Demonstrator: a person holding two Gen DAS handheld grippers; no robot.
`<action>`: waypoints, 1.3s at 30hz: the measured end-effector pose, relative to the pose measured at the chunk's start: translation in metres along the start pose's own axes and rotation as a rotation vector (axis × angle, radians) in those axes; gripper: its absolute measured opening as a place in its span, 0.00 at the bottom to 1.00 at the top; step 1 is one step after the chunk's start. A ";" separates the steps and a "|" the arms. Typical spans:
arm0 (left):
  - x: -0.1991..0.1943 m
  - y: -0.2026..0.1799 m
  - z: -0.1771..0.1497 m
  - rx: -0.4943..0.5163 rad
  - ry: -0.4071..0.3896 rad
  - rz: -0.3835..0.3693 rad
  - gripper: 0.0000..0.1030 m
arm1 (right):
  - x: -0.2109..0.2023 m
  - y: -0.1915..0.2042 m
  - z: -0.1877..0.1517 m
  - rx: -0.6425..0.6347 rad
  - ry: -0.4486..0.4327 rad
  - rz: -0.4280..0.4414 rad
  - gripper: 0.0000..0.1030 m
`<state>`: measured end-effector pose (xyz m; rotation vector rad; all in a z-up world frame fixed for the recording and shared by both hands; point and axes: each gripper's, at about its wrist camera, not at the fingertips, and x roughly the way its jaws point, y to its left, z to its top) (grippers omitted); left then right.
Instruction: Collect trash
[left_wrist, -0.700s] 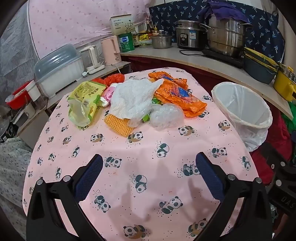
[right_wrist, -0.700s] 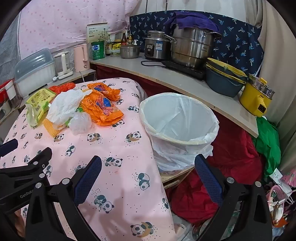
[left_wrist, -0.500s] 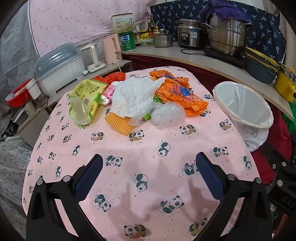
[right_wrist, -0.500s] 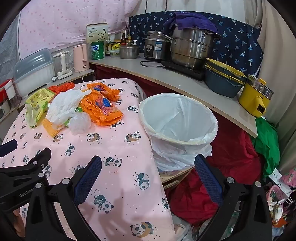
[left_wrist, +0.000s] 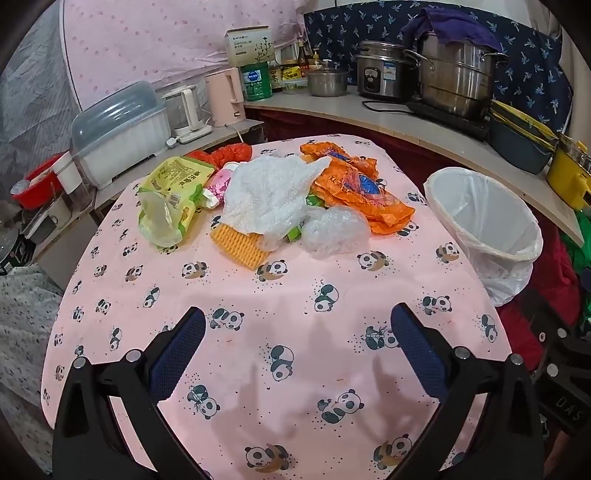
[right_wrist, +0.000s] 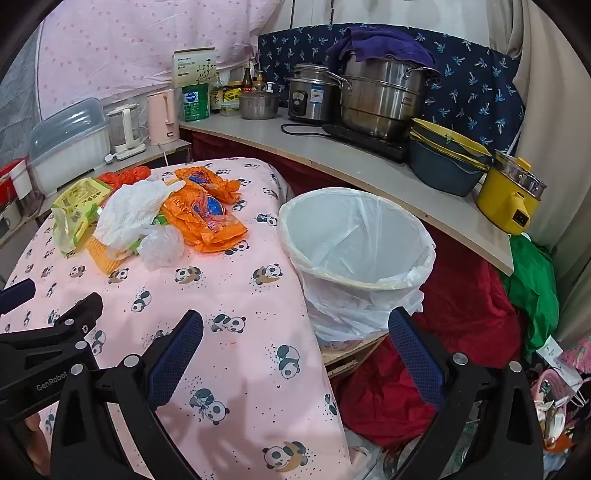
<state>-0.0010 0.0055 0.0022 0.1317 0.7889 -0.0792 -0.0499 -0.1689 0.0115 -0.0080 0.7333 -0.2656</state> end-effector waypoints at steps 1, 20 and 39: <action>0.000 0.000 0.000 0.000 -0.001 0.002 0.93 | 0.000 0.000 0.000 -0.001 -0.001 0.001 0.93; -0.003 0.005 0.002 0.000 -0.022 0.017 0.93 | -0.003 0.004 0.002 -0.009 -0.011 0.004 0.94; -0.010 0.011 0.010 -0.013 -0.034 0.030 0.93 | -0.008 0.009 0.008 -0.010 -0.030 0.025 0.94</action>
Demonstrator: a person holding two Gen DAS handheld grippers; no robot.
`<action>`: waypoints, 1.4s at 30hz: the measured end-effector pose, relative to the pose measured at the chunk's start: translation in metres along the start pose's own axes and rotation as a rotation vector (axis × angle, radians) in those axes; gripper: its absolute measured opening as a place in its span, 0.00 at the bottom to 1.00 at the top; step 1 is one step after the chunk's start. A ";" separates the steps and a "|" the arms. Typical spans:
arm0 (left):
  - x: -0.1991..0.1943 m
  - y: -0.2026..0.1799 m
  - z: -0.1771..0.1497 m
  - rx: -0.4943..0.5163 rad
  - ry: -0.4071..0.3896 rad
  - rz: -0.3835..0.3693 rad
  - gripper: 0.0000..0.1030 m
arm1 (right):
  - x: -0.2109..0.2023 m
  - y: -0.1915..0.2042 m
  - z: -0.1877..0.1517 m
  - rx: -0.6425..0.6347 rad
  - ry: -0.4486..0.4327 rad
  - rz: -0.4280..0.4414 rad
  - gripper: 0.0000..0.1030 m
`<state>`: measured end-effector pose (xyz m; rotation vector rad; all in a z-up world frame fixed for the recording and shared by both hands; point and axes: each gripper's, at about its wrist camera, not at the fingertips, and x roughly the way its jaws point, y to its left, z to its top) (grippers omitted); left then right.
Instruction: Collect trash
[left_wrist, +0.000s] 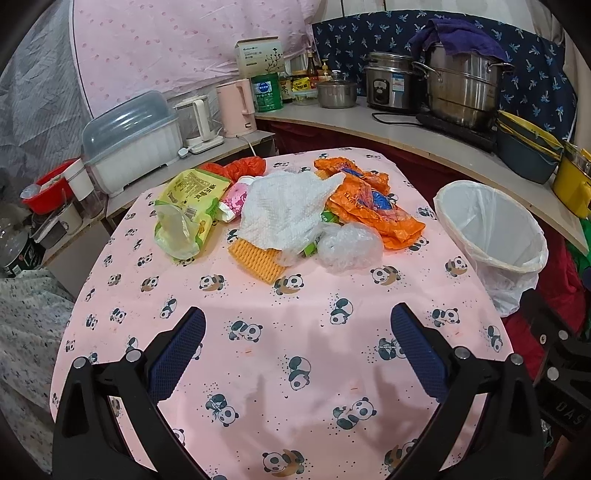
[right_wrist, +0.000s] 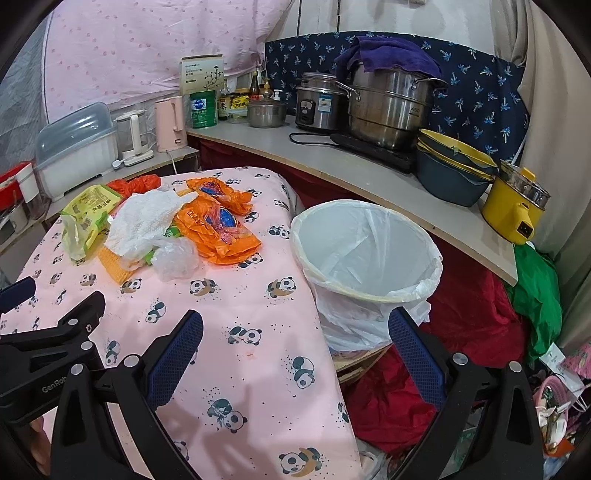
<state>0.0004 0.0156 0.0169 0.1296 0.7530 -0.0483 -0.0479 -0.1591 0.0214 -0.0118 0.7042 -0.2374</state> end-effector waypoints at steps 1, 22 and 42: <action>0.000 0.001 0.001 -0.003 0.001 0.000 0.93 | -0.001 0.000 0.001 -0.001 -0.002 -0.001 0.94; -0.003 0.002 0.010 -0.002 0.011 -0.007 0.93 | -0.006 0.000 0.014 -0.003 -0.025 -0.003 0.94; 0.004 -0.001 0.019 0.011 0.019 -0.012 0.93 | 0.005 -0.001 0.019 0.013 -0.004 -0.001 0.94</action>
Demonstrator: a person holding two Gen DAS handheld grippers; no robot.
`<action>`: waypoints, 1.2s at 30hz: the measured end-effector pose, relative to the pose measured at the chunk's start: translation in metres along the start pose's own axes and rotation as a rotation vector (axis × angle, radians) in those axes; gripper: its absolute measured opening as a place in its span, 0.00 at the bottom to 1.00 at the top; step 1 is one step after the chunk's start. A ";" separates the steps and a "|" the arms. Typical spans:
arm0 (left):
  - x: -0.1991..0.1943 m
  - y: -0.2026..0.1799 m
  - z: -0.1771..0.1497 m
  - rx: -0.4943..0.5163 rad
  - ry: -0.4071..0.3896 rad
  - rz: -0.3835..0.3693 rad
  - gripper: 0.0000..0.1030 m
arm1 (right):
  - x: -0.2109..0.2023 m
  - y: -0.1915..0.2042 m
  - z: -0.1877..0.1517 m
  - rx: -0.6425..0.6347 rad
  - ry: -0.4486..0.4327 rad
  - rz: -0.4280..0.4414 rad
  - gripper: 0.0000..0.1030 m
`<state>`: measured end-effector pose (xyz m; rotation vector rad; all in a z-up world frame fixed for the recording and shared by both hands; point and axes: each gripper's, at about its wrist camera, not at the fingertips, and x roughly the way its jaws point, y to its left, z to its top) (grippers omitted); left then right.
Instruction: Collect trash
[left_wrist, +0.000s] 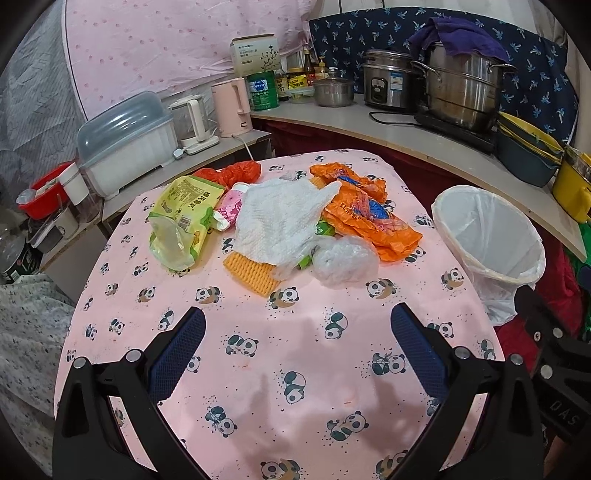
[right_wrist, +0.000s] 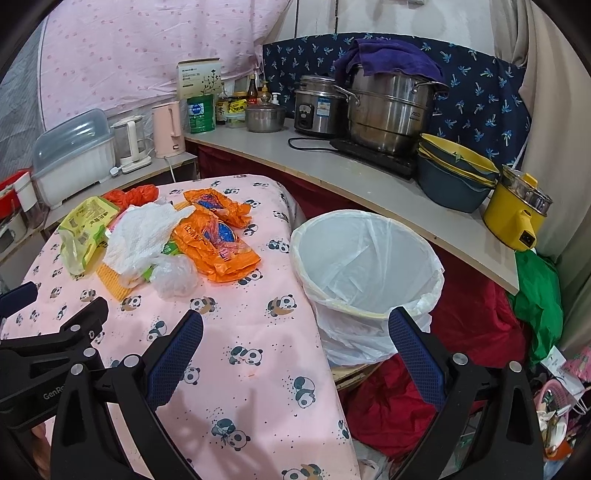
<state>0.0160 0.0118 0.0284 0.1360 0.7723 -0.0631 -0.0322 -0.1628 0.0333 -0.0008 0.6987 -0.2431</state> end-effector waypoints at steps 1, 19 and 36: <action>0.001 -0.001 0.000 0.001 0.000 -0.002 0.93 | 0.001 -0.001 0.000 0.004 0.001 0.000 0.93; 0.008 -0.008 0.007 0.012 0.013 -0.011 0.93 | 0.007 -0.008 0.007 0.021 0.009 -0.011 0.94; 0.070 0.064 0.032 -0.091 0.038 0.104 0.93 | 0.073 0.032 0.036 0.000 0.062 0.047 0.93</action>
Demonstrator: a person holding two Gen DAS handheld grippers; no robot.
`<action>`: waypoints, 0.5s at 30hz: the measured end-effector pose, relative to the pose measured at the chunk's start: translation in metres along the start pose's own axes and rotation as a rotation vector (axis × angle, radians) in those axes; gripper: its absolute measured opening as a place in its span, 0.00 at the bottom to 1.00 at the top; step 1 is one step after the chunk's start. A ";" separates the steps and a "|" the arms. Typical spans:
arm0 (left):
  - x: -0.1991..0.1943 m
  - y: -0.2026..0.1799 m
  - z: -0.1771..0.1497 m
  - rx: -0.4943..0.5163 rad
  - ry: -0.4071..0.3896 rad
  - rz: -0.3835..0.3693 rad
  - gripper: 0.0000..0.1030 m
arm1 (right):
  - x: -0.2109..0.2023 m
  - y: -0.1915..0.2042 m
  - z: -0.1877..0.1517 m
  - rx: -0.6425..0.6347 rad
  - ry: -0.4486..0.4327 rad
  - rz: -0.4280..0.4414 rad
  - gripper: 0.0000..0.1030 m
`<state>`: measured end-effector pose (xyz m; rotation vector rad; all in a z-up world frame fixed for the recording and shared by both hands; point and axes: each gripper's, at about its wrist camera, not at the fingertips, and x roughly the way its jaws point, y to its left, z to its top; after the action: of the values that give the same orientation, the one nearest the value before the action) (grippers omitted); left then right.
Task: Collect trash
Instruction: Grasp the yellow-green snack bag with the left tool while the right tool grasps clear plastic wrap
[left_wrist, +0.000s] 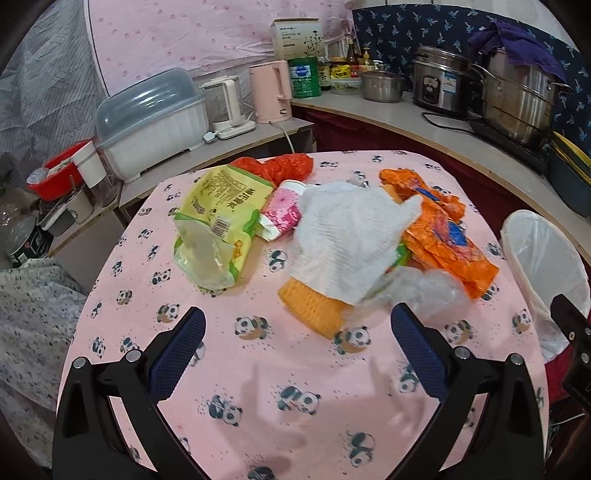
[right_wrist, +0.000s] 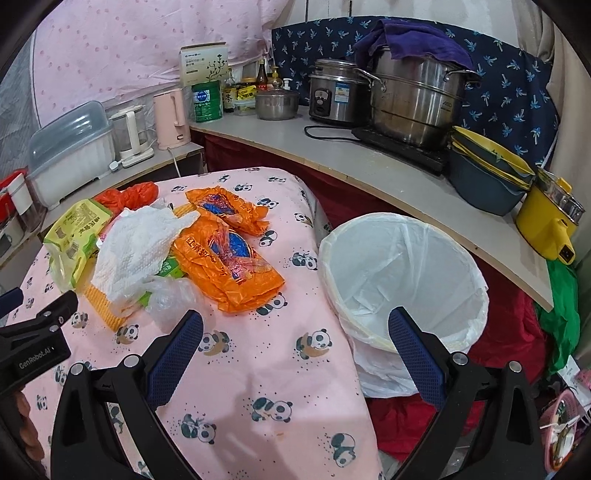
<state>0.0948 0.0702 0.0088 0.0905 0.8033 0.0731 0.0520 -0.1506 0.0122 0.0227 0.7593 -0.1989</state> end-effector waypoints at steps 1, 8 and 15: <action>0.006 0.006 0.003 -0.005 0.000 0.012 0.93 | 0.004 0.002 0.001 0.000 0.006 0.004 0.93; 0.047 0.052 0.029 -0.067 0.013 0.079 0.93 | 0.043 0.019 0.014 0.002 0.056 0.025 0.93; 0.083 0.082 0.052 -0.124 0.023 0.106 0.93 | 0.060 0.040 0.025 -0.012 0.071 0.076 0.93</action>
<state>0.1871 0.1568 -0.0058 0.0153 0.8150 0.2241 0.1192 -0.1238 -0.0132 0.0469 0.8293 -0.1219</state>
